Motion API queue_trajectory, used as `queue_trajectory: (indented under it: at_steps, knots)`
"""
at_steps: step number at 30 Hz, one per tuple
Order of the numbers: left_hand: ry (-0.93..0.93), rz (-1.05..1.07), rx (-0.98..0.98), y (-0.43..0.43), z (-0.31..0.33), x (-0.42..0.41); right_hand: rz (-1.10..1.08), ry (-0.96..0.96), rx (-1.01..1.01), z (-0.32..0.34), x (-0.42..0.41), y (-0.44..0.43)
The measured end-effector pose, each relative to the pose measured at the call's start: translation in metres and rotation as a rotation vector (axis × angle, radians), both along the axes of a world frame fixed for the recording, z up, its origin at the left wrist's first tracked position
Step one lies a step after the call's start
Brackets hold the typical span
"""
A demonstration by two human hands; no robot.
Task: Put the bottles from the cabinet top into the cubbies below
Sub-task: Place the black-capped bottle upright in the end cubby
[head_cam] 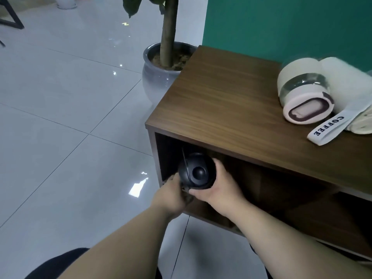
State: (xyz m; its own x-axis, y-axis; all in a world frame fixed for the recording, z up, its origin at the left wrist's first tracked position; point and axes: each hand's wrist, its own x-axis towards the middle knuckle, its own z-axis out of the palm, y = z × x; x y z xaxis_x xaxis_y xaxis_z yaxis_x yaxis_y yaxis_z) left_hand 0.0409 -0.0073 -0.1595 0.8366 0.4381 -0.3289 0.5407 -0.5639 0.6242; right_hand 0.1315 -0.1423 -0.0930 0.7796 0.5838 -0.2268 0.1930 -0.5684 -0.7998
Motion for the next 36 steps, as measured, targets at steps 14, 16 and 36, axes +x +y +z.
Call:
queue_trajectory:
  at_steps: [14,16,36]
  knots:
    - [-0.055,0.278,0.069,-0.004,-0.031,0.018,0.02,0.03,0.127,-0.029,0.022,0.026]
    - [-0.061,0.285,0.057,-0.004,-0.033,0.02,-0.006,0.068,0.136,-0.031,0.025,0.025]
    - [-0.08,0.286,0.014,-0.002,-0.038,0.015,-0.287,0.009,0.035,-0.039,-0.004,0.028]
